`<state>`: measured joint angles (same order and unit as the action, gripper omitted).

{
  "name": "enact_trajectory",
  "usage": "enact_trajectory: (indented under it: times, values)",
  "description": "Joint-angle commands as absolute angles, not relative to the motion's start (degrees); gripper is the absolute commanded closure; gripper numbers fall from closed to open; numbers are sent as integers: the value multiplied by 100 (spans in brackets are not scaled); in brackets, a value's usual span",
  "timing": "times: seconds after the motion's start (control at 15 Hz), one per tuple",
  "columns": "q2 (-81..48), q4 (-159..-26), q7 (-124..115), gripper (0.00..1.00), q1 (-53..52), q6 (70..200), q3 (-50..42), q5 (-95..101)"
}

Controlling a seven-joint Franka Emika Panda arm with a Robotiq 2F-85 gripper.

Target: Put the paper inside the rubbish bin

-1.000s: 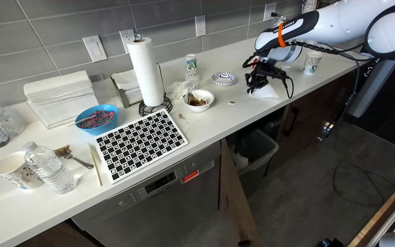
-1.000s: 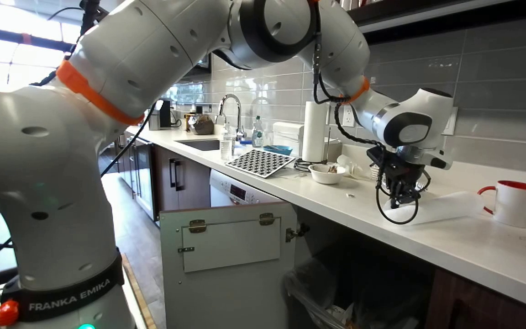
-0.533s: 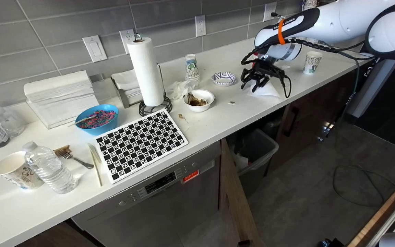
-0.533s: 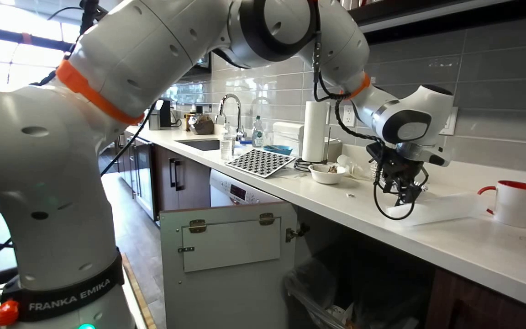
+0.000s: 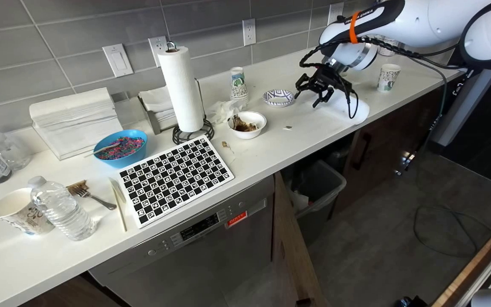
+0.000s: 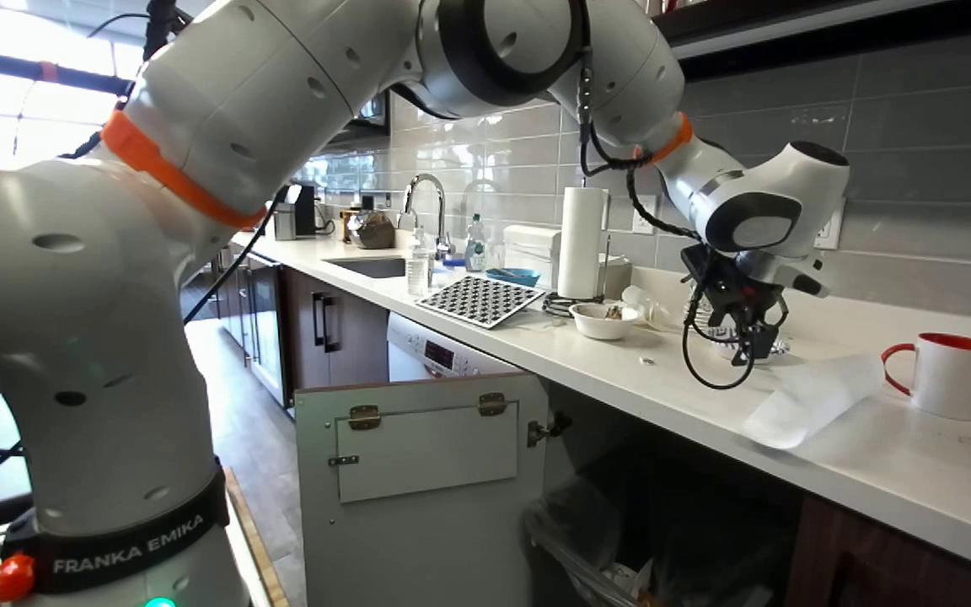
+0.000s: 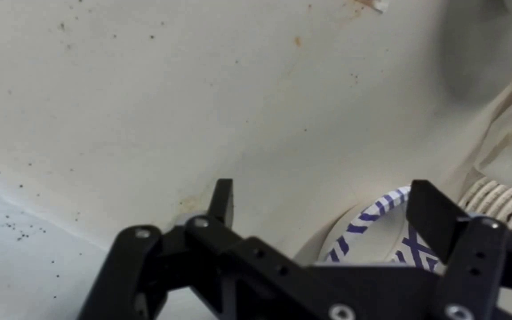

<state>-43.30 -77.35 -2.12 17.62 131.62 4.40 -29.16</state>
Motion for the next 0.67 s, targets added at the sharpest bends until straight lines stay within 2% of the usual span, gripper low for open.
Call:
enact_trajectory:
  times: [0.0,0.6]
  values:
    - [-4255,-7666,-171,0,1879,13152,515,-3238]
    - [-4120,-7718,-96,0,1846,14216,160,-2917]
